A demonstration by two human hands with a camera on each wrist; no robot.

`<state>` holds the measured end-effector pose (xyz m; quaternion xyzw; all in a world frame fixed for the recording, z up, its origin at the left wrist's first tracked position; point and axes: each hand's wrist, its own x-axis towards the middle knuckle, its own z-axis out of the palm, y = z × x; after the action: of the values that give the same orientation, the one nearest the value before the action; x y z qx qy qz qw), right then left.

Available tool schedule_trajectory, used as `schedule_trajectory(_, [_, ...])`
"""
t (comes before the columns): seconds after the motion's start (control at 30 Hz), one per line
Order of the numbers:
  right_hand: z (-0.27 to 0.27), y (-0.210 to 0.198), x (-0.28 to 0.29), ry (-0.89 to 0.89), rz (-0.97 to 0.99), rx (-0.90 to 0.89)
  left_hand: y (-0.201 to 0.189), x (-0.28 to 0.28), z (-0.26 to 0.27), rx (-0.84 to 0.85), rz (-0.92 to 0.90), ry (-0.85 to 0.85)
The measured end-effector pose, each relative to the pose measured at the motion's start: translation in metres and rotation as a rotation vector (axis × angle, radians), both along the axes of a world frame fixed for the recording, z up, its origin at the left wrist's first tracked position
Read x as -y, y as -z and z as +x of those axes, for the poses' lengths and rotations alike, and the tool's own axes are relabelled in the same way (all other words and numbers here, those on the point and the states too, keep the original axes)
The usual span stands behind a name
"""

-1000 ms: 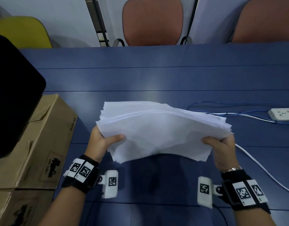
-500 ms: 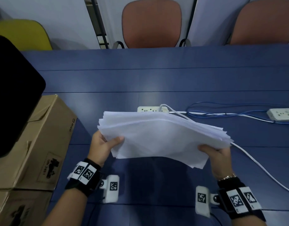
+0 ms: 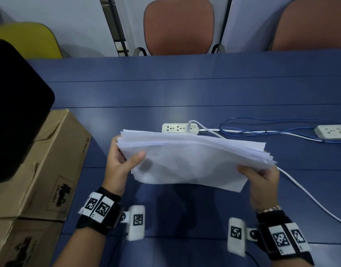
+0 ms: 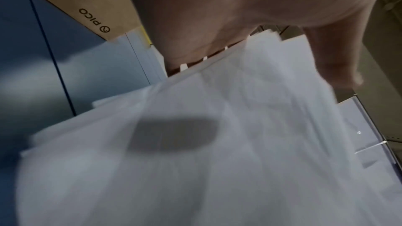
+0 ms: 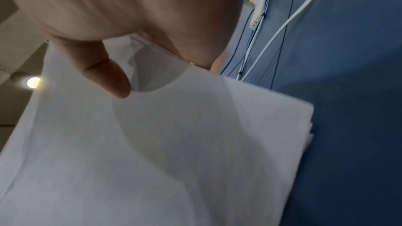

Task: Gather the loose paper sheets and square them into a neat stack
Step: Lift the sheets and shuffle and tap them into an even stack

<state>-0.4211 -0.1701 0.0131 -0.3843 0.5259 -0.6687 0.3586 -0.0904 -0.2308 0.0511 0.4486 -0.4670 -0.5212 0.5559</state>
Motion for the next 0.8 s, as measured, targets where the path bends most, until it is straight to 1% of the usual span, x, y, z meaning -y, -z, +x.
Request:
schedule_trajectory(0.1, [-0.001, 0.004, -0.005, 0.007, 0.035, 0.002, -0.019, -0.005, -0.010, -0.036, -0.032, -0.112])
schedule_trajectory(0.2, [0.000, 0.005, -0.007, -0.007, 0.021, 0.001, -0.034, -0.005, -0.022, -0.039, 0.001, -0.232])
schedule_trajectory(0.3, [0.001, 0.001, -0.010, -0.014, 0.010, 0.002, -0.035, 0.000, -0.031, -0.028, 0.071, -0.307])
schedule_trajectory(0.37, [0.003, -0.004, -0.011, -0.017, -0.012, -0.015, -0.033, 0.002, -0.030, -0.032, 0.078, -0.356])
schedule_trajectory(0.43, [0.003, -0.009, -0.012, -0.038, -0.028, -0.026, -0.029, 0.001, -0.028, -0.062, 0.073, -0.355])
schedule_trajectory(0.5, [0.002, -0.011, -0.011, -0.060, -0.040, -0.041, -0.027, 0.000, -0.027, -0.057, 0.061, -0.321])
schedule_trajectory(0.6, [0.001, -0.010, -0.008, -0.057, -0.042, -0.064, -0.022, 0.000, -0.025, 0.038, 0.042, -0.286])
schedule_trajectory(0.7, [0.000, -0.004, -0.007, -0.024, -0.024, -0.020, -0.018, 0.002, -0.021, 0.061, 0.027, -0.240])
schedule_trajectory(0.8, [0.000, 0.000, -0.006, -0.004, 0.026, 0.000, -0.015, 0.004, -0.021, 0.123, 0.031, -0.209])
